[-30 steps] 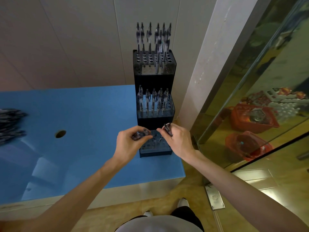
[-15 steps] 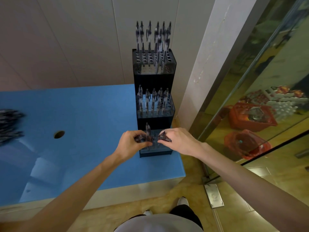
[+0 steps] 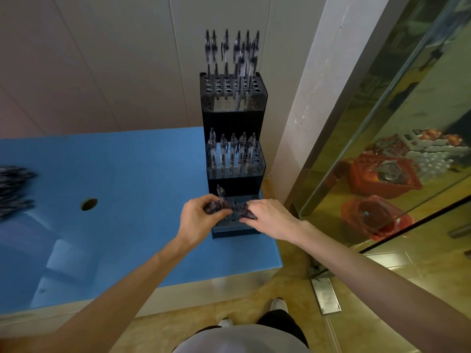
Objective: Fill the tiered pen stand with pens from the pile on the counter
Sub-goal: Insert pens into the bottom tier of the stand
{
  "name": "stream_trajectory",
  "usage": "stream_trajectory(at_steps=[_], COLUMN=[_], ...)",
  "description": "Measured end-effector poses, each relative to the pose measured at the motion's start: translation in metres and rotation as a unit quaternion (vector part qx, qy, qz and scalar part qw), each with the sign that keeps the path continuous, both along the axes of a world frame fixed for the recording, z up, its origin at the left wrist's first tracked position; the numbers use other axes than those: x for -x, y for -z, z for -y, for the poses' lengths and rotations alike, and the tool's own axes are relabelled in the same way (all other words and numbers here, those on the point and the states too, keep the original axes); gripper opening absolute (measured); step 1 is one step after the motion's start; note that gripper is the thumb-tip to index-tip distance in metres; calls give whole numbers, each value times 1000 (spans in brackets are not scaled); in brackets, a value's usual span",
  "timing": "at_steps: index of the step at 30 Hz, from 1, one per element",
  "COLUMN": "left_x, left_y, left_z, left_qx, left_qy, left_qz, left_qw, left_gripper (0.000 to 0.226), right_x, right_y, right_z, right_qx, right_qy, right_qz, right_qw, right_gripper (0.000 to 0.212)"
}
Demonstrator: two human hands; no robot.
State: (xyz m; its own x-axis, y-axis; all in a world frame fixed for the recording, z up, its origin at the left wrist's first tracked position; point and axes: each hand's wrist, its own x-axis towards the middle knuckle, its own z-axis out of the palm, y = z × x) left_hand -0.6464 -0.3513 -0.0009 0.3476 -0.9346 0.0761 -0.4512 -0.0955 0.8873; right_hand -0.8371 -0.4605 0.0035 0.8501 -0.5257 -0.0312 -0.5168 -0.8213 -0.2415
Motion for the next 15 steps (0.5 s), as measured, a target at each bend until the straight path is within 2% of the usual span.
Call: stream_trajectory(at_steps=[2,4,5,7,9,12,15], left_x=[1,1,1,-1,-3,-4,-2], left_y=[2,2,2,2,3,5,9], left_z=[-1,-1,-1,-1,-1,-1,-2], left_qx=[-4,-4,-2,-3,-5,-13,-35], left_qy=[0,-2,-5,-6,1,1,-3], left_qz=[4,9,13,26,59,110,123], left_qw=[1000,1000,1000,1000,998,994,992], left_gripper=[13,12,12,12,12,12,13], right_x=[7,17,23,34,39,36,26], right_y=[4,6,5,5,4,0,-7], right_z=[0,-3,-5,-9,-12,-13,-14], right_qx=[-22,-40,-41,-45,-90,-179,-214], right_qy=[10,24,31,63,102,146,184], right_qz=[13,79,125,223,303,373,392], right_qw=[1000,996,991,972,943,898,876], right_gripper=[61,74,71,49,32,29,23])
